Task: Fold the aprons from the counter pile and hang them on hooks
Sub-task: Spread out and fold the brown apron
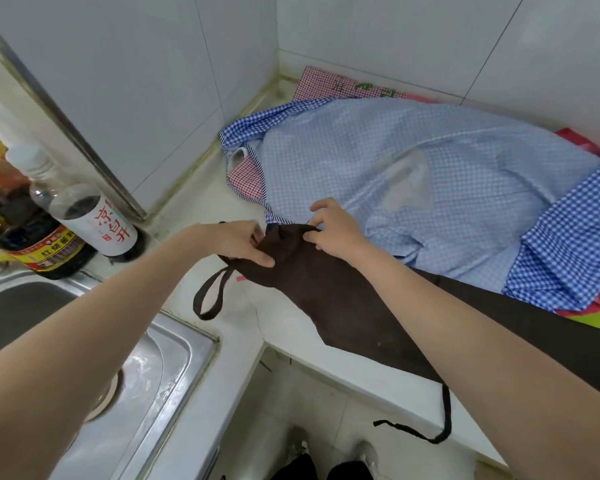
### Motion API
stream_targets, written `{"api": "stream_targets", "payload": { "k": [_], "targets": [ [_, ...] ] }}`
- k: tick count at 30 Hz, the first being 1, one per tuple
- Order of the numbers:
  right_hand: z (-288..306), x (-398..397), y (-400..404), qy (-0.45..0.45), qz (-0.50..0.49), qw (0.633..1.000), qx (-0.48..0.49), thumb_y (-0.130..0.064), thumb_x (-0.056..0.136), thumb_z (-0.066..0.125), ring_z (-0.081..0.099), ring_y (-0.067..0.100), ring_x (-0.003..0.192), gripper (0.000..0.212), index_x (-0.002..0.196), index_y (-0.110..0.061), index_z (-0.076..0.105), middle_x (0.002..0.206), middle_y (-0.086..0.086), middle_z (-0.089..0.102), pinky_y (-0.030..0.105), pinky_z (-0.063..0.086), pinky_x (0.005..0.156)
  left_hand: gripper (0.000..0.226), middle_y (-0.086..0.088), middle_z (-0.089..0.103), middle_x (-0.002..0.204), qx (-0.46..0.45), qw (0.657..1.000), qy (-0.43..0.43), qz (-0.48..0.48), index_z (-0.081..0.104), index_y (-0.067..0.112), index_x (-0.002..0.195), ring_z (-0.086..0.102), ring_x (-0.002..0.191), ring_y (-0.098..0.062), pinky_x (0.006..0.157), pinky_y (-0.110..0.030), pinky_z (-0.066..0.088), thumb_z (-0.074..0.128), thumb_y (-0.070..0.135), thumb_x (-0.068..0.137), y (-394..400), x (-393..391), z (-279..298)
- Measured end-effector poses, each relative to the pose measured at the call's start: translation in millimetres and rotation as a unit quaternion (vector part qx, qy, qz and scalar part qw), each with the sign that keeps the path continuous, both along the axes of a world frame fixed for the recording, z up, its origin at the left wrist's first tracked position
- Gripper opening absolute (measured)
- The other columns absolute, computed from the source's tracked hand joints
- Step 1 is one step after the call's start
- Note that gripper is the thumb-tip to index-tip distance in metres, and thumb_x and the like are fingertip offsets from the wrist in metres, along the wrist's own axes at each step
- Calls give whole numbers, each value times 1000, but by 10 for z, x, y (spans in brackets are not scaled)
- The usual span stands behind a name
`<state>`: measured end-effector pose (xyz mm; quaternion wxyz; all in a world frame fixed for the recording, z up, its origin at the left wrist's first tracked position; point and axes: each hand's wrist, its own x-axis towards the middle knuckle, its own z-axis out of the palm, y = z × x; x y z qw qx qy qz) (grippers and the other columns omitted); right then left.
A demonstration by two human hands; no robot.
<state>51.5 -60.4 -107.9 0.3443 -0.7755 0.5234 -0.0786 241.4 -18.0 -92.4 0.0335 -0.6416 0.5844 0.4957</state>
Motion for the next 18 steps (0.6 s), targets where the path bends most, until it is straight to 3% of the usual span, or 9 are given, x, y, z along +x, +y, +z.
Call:
{"api": "stream_targets", "payload": {
  "k": [3,5,7,9,11,12,14,16,18],
  "targets": [
    [34,27,1,-27,-31,999,21,-14,95,52,58,10,54,14,101,-4,60,108,6,59,26,47,78,24,6,71,70,65,993,-31,-94,57,16,99,63,75,-10,80,-29,45,71,26,83,21,119,-34],
    [83,-9,-28,-65,-62,991,101,-10,97,46,58,6,39,9,98,-5,54,80,8,60,21,48,51,12,9,64,57,-14,993,-73,-93,63,15,81,57,64,-7,72,-19,42,70,24,83,-42,232,8],
    [147,-82,-86,-93,-104,978,157,-5,97,44,60,9,38,11,103,-2,54,79,14,61,17,47,40,15,11,55,46,-111,990,-75,-47,64,22,70,49,46,0,53,-8,38,71,25,82,-137,332,153],
    [196,-172,-163,-122,-147,965,181,-1,96,45,63,12,42,14,106,0,54,95,22,63,18,52,45,20,13,54,48,-153,984,-82,-42,60,30,66,46,41,3,47,-5,34,72,27,82,-255,411,342],
    [231,-231,-201,-157,-164,953,201,2,94,48,66,15,47,17,108,-3,56,118,24,56,19,55,50,16,13,62,86,-107,988,-97,-55,61,30,92,56,77,4,76,-9,43,72,32,81,-366,411,514],
    [242,-243,-202,-173,-159,949,210,2,93,50,68,17,52,18,109,-5,57,122,23,55,20,56,53,38,13,55,108,-75,990,-100,-65,54,32,114,52,101,-3,95,-19,39,70,37,80,-420,386,546],
    [265,-222,-171,-197,-135,945,222,-4,93,55,70,22,64,21,112,-5,61,117,22,61,22,58,60,64,9,42,133,-95,993,-62,-45,37,35,136,40,125,-14,106,-31,30,67,44,81,-498,238,559],
    [287,-165,-134,-202,-105,949,216,-9,93,56,71,24,72,21,112,-5,64,109,18,65,22,59,66,52,8,45,133,-168,985,16,-25,45,31,131,48,120,-14,100,-27,36,66,38,84,-519,-21,530],
    [310,-115,-113,-200,-88,955,201,-11,93,55,71,23,75,19,110,-6,65,102,14,66,22,58,71,27,8,58,113,-225,971,17,-81,58,23,111,58,100,-9,93,-26,44,66,28,86,-547,-238,446]
  ]
}}
